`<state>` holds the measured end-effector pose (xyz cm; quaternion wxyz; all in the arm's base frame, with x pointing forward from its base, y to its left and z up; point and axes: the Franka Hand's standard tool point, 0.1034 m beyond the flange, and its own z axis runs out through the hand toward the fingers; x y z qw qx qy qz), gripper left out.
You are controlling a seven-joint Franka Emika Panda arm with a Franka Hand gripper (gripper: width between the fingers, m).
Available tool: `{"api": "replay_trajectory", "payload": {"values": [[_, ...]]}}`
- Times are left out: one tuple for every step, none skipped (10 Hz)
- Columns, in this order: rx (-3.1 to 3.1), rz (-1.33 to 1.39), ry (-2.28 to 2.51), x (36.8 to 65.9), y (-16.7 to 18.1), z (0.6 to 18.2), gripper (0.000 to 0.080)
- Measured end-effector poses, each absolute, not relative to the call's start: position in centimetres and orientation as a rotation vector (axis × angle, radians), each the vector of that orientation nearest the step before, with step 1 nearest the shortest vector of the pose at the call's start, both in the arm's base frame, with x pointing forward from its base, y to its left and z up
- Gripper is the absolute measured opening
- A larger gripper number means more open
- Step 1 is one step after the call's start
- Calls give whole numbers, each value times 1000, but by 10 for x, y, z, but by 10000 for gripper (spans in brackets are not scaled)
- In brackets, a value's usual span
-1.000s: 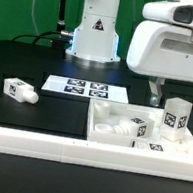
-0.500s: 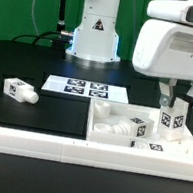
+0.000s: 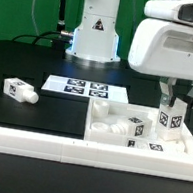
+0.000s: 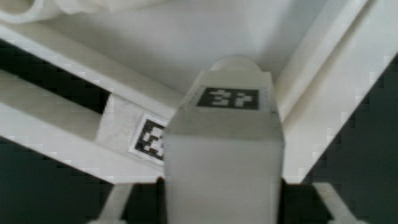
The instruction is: Assemble one leg
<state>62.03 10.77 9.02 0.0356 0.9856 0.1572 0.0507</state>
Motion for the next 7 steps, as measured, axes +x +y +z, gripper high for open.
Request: {"api": "replay_trajectory", "payload": {"values": [[3066,165,260,620,110,90,285],[3089,174,-22,619,113,90,285],[3094,181,-200,620,113,90,285],[3087,187,-448,620,114,90,285],[3060,187,-667,620,115,91,285],[3025,188,-838,620,115,91,285],[2982,179,-999,620,115,91,285]]}}
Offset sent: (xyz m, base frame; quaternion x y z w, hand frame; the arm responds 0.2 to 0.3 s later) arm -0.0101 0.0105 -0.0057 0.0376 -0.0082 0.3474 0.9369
